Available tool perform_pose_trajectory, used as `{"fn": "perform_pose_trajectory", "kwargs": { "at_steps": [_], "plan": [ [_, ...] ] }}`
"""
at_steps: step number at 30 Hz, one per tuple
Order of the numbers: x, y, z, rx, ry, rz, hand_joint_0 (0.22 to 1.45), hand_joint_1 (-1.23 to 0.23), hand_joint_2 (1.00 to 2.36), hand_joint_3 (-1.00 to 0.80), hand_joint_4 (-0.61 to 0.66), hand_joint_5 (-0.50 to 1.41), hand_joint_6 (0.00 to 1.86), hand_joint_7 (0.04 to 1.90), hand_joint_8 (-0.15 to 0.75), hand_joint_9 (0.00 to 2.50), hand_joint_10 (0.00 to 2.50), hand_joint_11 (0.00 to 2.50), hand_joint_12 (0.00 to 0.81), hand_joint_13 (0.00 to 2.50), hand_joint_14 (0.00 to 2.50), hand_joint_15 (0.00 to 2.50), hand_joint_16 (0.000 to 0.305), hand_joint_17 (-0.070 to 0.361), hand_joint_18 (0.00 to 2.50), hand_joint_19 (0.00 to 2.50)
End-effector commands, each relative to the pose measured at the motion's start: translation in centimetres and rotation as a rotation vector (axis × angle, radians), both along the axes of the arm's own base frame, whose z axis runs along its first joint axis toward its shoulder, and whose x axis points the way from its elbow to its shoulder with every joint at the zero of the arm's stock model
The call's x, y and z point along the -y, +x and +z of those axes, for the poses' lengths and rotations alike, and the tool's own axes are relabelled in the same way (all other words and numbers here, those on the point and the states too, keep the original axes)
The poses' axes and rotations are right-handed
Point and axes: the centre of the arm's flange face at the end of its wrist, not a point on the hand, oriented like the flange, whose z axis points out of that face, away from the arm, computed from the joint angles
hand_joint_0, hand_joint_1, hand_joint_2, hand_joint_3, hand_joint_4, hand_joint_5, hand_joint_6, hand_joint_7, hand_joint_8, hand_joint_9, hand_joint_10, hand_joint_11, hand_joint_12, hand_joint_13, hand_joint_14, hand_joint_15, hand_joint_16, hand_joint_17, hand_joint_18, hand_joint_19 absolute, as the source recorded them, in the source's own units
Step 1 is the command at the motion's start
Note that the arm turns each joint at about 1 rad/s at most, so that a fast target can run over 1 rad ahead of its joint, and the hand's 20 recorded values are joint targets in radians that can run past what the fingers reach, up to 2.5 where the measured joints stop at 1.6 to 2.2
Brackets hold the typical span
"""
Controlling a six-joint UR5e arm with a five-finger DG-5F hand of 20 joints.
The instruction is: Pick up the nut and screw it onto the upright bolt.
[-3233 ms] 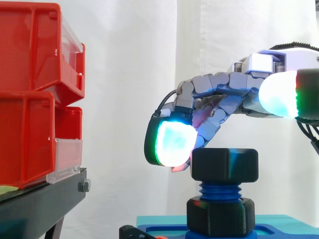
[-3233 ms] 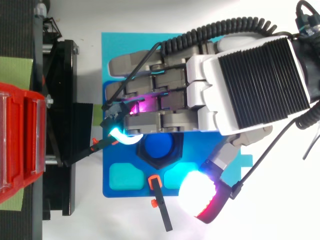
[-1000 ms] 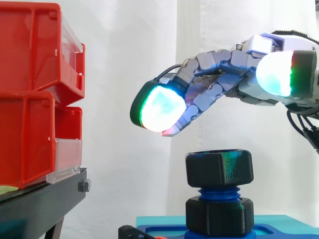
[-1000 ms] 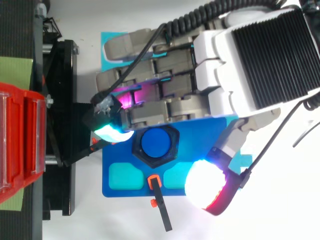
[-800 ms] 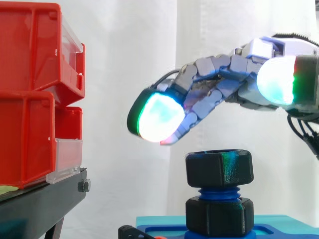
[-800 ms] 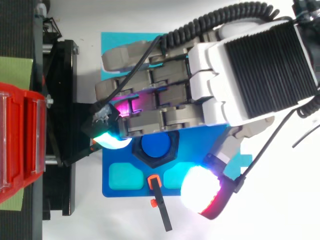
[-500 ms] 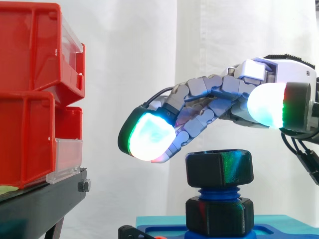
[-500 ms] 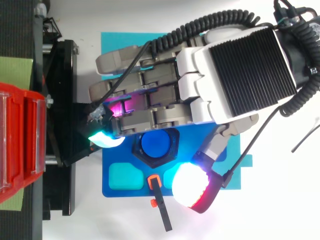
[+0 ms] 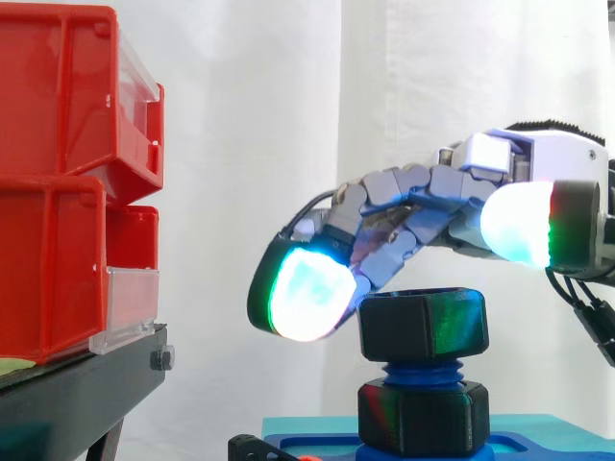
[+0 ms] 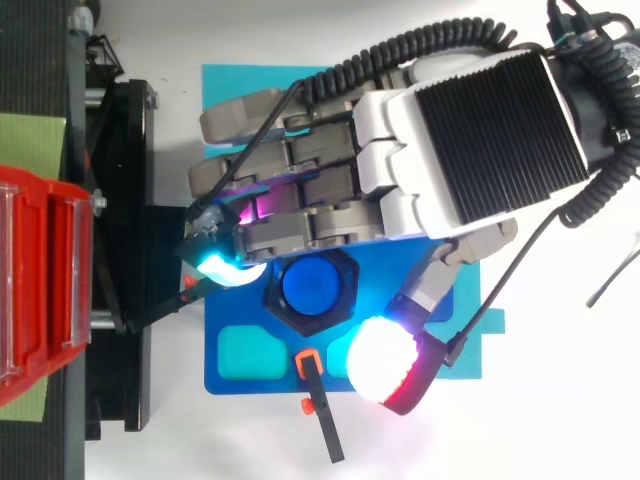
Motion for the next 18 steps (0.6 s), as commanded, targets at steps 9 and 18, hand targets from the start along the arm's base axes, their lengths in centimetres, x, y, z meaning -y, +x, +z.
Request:
{"fn": "perform_pose_trajectory", "kwargs": {
  "at_steps": [9, 18],
  "plan": [
    [0.5, -0.3, -0.3, -0.03, -0.002, -0.005, 0.48, -0.13, 1.0, -0.5, 0.24, -0.06, 0.5, 1.21, 0.256, 0.84, 0.0, 0.0, 0.23, 0.61, 0.0, 0.0, 0.025, 0.057, 0.32, 0.0],
    [2.4, -0.6, -0.2, -0.019, -0.004, -0.02, 0.49, -0.14, 1.0, -0.5, 0.19, -0.04, 0.5, 1.41, 0.264, 0.88, 0.0, 0.0, 0.226, 0.64, 0.0, 0.0, 0.024, 0.054, 0.37, 0.0]
  ]
}}
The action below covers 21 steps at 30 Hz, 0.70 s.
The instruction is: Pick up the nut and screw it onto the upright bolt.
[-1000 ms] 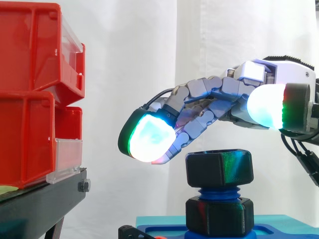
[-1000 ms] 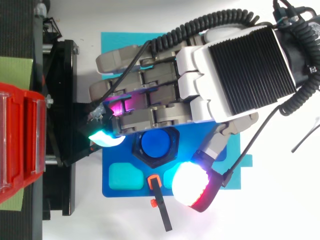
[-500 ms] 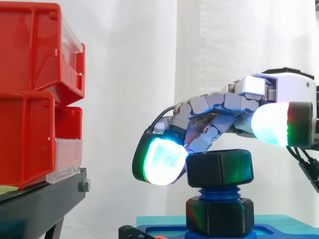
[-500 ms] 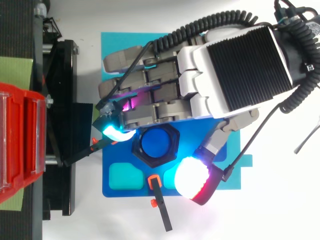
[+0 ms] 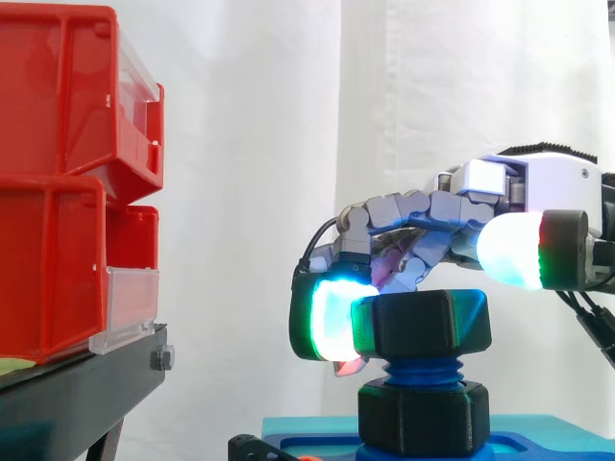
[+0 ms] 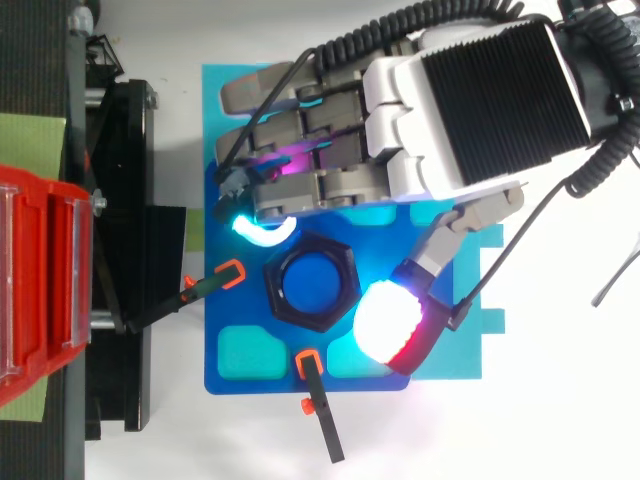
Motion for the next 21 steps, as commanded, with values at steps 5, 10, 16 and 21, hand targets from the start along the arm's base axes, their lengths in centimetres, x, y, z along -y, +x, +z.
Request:
{"fn": "perform_pose_trajectory", "kwargs": {
  "at_steps": [5, 10, 16, 21],
  "plan": [
    [1.7, -0.2, 0.3, 0.027, -0.007, 0.004, 0.49, -0.14, 1.0, -0.5, 0.18, -0.03, 0.53, 1.47, 0.27, 0.9, 0.0, 0.0, 0.219, 0.67, 0.0, 0.0, 0.023, 0.052, 0.4, 0.0],
    [2.8, -0.5, 0.5, 0.04, -0.011, 0.007, 0.49, -0.14, 1.0, -0.5, 0.17, -0.03, 0.56, 1.45, 0.277, 0.94, 0.0, 0.0, 0.214, 0.7, 0.0, 0.0, 0.022, 0.051, 0.44, 0.02],
    [3.6, -0.4, 0.8, 0.077, -0.017, 0.008, 0.49, -0.14, 1.0, -0.5, 0.26, -0.06, 0.5, 1.17, 0.261, 0.9, 0.0, 0.0, 0.216, 0.69, 0.0, 0.0, 0.023, 0.052, 0.44, 0.03],
    [3.4, -0.2, 1.1, 0.107, -0.016, 0.023, 0.48, -0.13, 1.0, -0.5, 0.22, -0.09, 0.5, 0.85, 0.244, 0.85, 0.0, 0.0, 0.22, 0.64, 0.0, 0.0, 0.026, 0.058, 0.4, 0.03]
  ]
}}
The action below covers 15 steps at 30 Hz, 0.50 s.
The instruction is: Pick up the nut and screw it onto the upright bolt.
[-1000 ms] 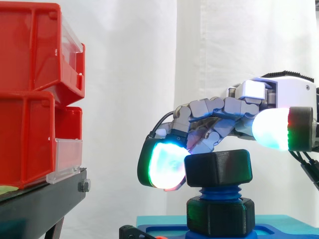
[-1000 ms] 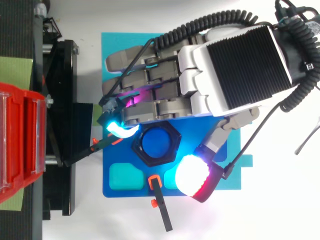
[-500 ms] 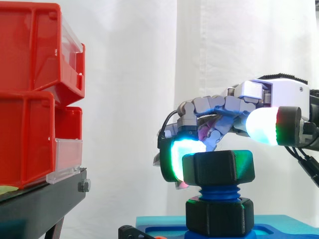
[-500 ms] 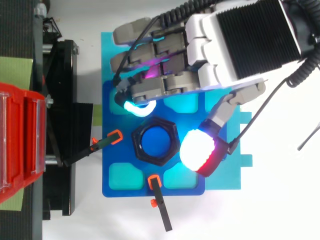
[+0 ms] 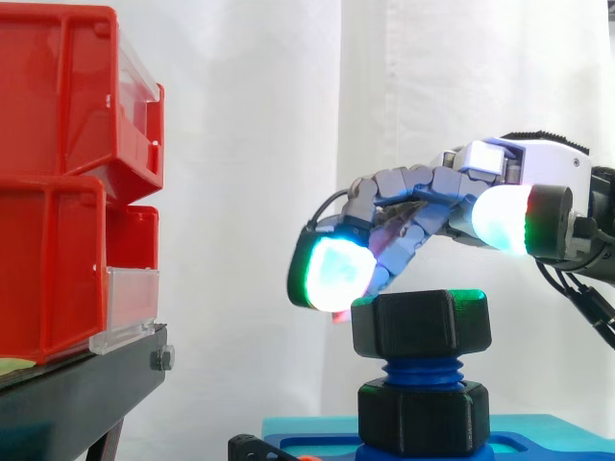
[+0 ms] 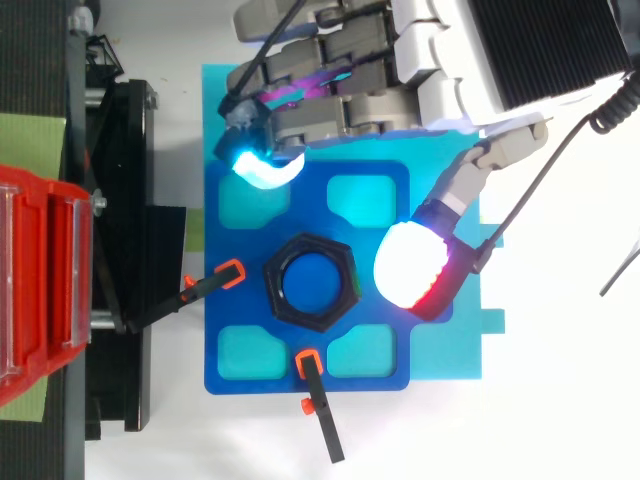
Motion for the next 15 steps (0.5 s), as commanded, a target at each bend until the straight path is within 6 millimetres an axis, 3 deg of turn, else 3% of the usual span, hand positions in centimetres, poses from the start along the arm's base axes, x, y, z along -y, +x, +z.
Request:
{"fn": "perform_pose_trajectory", "kwargs": {
  "at_steps": [1, 9, 10, 11, 15],
  "plan": [
    [-0.5, 0.3, 0.3, 0.028, 0.001, 0.017, 0.48, -0.13, 1.0, -0.5, 0.21, -0.1, 0.5, 0.81, 0.242, 0.85, 0.0, 0.0, 0.22, 0.63, 0.0, 0.0, 0.026, 0.059, 0.4, 0.03],
    [-3.2, 1.0, 0.4, 0.034, 0.013, 0.033, 0.48, -0.12, 1.0, -0.5, 0.2, -0.11, 0.5, 0.72, 0.227, 0.82, 0.0, 0.0, 0.225, 0.61, 0.0, 0.0, 0.027, 0.061, 0.38, 0.03],
    [-3.9, 1.1, 0.4, 0.031, 0.016, 0.035, 0.48, -0.12, 1.0, -0.5, 0.2, -0.11, 0.5, 0.72, 0.225, 0.81, 0.0, 0.0, 0.226, 0.61, 0.0, 0.0, 0.027, 0.061, 0.38, 0.02],
    [-6.1, 1.4, 0.3, 0.021, 0.023, 0.047, 0.48, -0.12, 1.0, -0.5, 0.2, -0.11, 0.5, 0.72, 0.226, 0.81, 0.0, 0.0, 0.226, 0.61, 0.0, 0.0, 0.027, 0.062, 0.38, 0.02],
    [-6.8, 1.5, -0.1, -0.016, 0.036, 0.016, 0.48, -0.12, 1.0, -0.5, 0.2, -0.11, 0.5, 0.71, 0.225, 0.81, 0.0, 0.0, 0.228, 0.6, 0.0, 0.0, 0.028, 0.063, 0.37, 0.02]
  ]
}}
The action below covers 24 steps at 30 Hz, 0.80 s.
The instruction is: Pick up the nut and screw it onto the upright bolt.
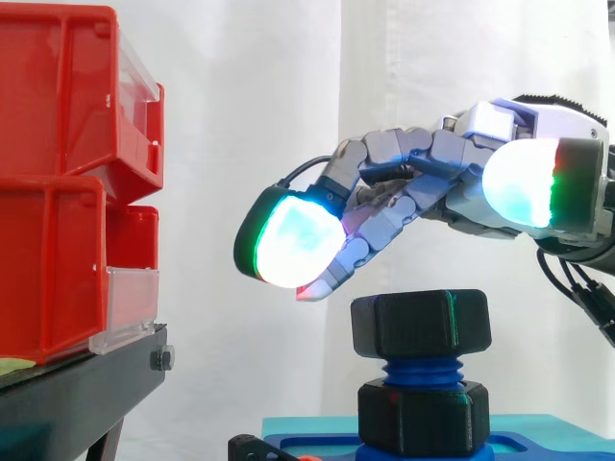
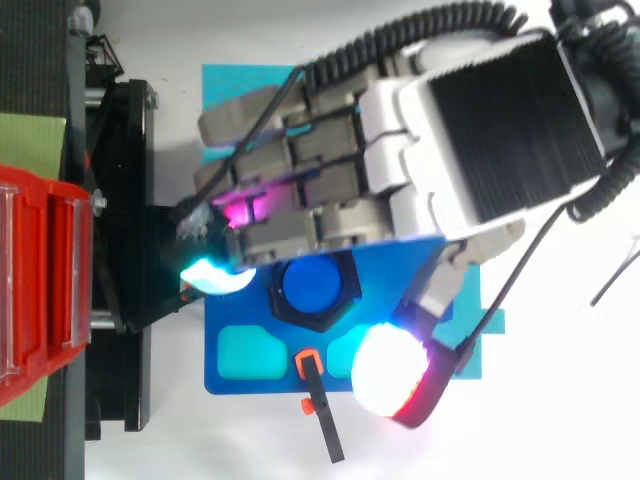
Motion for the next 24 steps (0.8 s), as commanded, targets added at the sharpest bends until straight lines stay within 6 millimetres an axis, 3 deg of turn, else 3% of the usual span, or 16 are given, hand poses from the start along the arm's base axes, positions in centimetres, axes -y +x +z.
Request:
{"fn": "perform_pose_trajectory", "kwargs": {
  "at_steps": [1, 7, 17, 24],
  "plan": [
    [-1.2, 0.2, -0.2, -0.023, 0.011, -0.018, 0.48, -0.11, 1.0, -0.5, 0.2, -0.11, 0.5, 0.71, 0.225, 0.81, 0.0, 0.0, 0.228, 0.6, 0.0, 0.0, 0.028, 0.063, 0.37, 0.02],
    [-2.4, 0.4, -0.1, -0.014, 0.014, -0.008, 0.48, -0.11, 1.0, -0.5, 0.2, -0.11, 0.5, 0.72, 0.224, 0.8, 0.0, 0.0, 0.231, 0.6, 0.0, 0.0, 0.028, 0.064, 0.36, 0.02],
    [-2.8, 0.3, -0.4, -0.036, 0.012, -0.009, 0.47, -0.09, 1.0, -0.5, 0.2, -0.11, 0.5, 0.73, 0.231, 0.77, 0.0, 0.0, 0.239, 0.57, 0.0, 0.0, 0.029, 0.065, 0.34, 0.02],
    [-1.9, -0.1, -0.8, -0.075, 0.008, -0.019, 0.48, -0.1, 1.0, -0.5, 0.23, -0.11, 0.5, 0.92, 0.241, 0.76, 0.0, 0.0, 0.244, 0.58, 0.0, 0.0, 0.028, 0.064, 0.34, 0.02]
  ]
}}
